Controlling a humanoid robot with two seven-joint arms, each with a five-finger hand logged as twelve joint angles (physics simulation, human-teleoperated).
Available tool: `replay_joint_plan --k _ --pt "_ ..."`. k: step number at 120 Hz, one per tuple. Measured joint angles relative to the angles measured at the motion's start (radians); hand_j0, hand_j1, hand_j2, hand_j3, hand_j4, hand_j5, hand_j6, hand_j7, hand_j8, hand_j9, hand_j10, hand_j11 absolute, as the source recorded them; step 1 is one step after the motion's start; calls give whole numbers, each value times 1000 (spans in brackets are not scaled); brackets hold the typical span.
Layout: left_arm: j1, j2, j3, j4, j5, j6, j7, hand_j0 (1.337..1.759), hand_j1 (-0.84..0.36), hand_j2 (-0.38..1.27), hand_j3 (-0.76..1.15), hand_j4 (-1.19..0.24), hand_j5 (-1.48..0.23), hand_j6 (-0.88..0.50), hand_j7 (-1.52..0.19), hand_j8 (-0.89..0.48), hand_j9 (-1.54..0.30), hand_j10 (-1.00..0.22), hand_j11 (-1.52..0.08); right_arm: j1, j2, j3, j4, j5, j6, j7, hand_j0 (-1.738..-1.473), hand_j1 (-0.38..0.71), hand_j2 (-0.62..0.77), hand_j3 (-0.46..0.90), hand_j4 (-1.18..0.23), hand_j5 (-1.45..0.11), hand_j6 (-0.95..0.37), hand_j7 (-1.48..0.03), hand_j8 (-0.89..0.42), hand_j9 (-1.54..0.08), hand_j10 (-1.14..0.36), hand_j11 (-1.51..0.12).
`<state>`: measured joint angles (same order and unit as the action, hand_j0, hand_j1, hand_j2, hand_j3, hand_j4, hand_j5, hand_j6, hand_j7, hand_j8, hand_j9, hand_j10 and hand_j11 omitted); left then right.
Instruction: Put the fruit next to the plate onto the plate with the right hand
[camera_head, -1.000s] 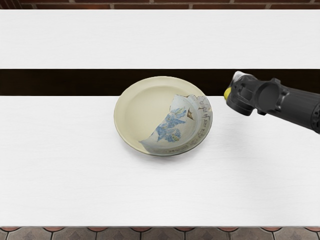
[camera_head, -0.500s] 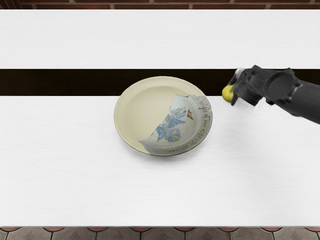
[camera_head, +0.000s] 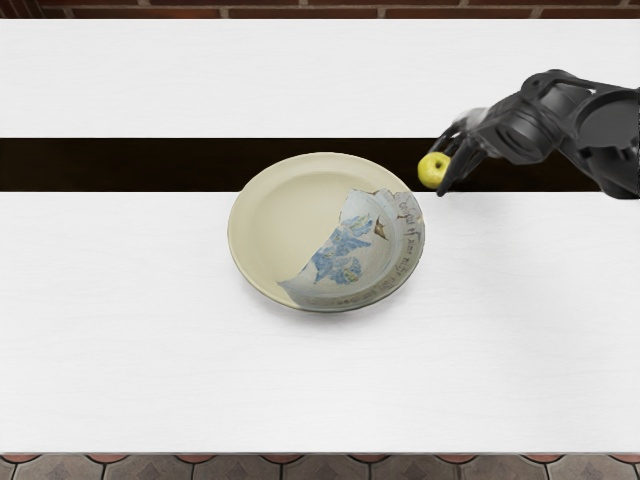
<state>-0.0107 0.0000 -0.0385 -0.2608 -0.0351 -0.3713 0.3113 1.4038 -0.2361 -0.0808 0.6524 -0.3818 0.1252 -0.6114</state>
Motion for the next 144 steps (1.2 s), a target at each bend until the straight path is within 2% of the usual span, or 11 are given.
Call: replay_joint_plan --k 26,48,79,82,95,107,122,139,144 --pt "0 0 0 0 0 0 0 1658 349 0 0 0 0 1 0 1 0 0 0 12 9 88 47 2 94 0 -1651 199 266 0 -652 -1043 -491 -1012 -611 -1039 -762 -1039" --pt "0 0 0 0 0 0 0 1658 349 0 0 0 0 1 0 1 0 0 0 13 36 136 122 1 119 0 -1651 199 253 0 -636 -1049 -483 -1014 -601 -1047 -761 -1047" --pt "0 0 0 0 0 0 0 1658 349 0 0 0 0 1 0 1 0 0 0 12 123 147 134 1 116 0 -1652 204 263 0 -634 -1035 -481 -1012 -601 -1038 -764 -1040" --pt "0 0 0 0 0 0 0 1658 349 0 0 0 0 1 0 1 0 0 0 12 128 147 132 0 111 1 -1652 191 252 0 -621 -980 -472 -962 -606 -984 -726 -986" --pt "0 0 0 0 0 0 0 1658 349 0 0 0 0 1 0 1 0 0 0 8 162 148 123 -2 34 1 -1655 -9 145 0 -385 -601 -297 -590 -375 -604 -446 -604" --pt "0 0 0 0 0 0 0 1658 349 0 0 0 0 1 0 1 0 0 0 6 171 148 122 -2 7 1 -1656 -127 87 0 -247 -383 -194 -376 -242 -385 -285 -385" --pt "0 0 0 0 0 0 0 1658 349 0 0 0 0 1 0 1 0 0 0 -1 141 198 134 -1 27 1 -1657 -213 45 0 -148 -225 -120 -222 -145 -226 -168 -226" --pt "0 0 0 0 0 0 0 1658 349 0 0 0 0 1 0 1 0 0 0 -74 34 350 179 -1 177 1 -1658 -263 19 0 -90 -133 -76 -131 -89 -133 -100 -133" --pt "0 0 0 0 0 0 0 1658 349 0 0 0 0 1 0 1 0 0 0 -94 -11 373 209 -1 213 15 -1658 -272 15 0 -79 -116 -68 -114 -78 -116 -87 -116"
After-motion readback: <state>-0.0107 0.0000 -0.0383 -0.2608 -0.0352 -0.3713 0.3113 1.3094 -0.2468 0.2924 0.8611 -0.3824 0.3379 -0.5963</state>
